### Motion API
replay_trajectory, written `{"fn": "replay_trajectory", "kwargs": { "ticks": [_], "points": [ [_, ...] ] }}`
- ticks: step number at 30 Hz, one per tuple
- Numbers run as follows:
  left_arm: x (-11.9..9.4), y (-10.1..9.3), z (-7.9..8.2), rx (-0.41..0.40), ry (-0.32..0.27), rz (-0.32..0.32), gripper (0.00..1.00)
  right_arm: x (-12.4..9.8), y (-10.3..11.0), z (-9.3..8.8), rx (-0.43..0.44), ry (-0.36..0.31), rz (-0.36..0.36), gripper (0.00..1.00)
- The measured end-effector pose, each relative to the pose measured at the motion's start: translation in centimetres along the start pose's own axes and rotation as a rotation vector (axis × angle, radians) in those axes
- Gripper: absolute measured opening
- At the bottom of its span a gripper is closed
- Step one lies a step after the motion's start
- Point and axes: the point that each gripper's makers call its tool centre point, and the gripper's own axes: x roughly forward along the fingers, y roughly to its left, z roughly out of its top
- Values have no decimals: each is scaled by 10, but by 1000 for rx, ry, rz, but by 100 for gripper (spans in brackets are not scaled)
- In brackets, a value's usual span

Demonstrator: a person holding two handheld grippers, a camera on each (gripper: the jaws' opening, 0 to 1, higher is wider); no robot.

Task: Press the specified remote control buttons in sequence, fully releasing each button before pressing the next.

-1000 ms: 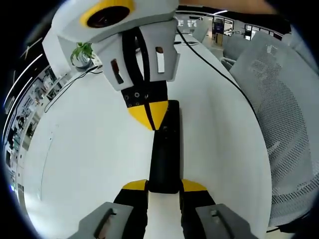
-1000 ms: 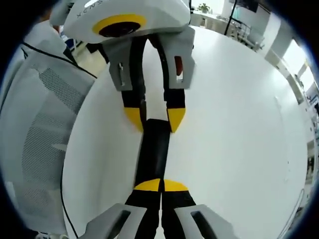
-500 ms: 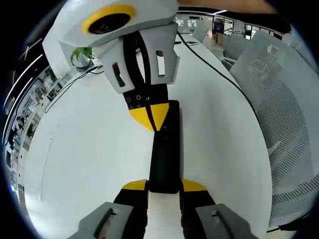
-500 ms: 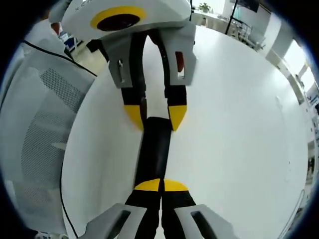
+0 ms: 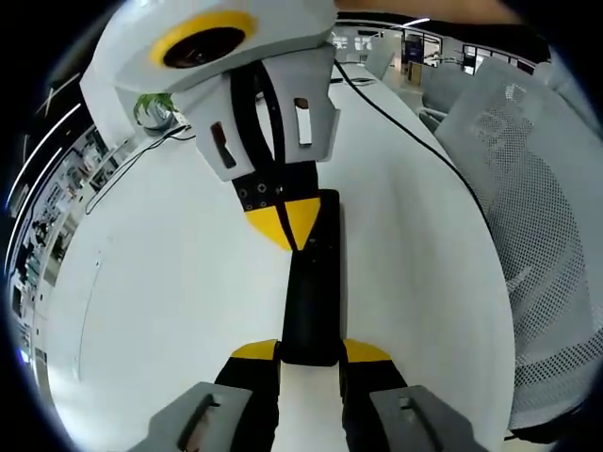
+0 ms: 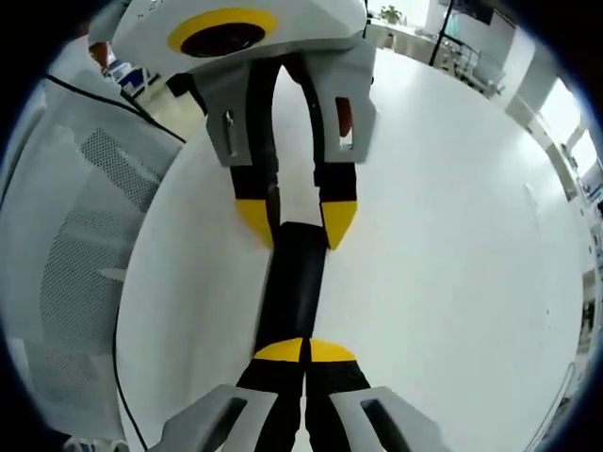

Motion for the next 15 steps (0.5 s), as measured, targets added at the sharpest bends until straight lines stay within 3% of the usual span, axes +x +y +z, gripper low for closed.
{"fn": "replay_trajectory", "kwargs": {
  "ticks": [15],
  "points": [
    [0,0,0,3,-11,9,22,2,2,0,18,4,11,0]
  ]
}}
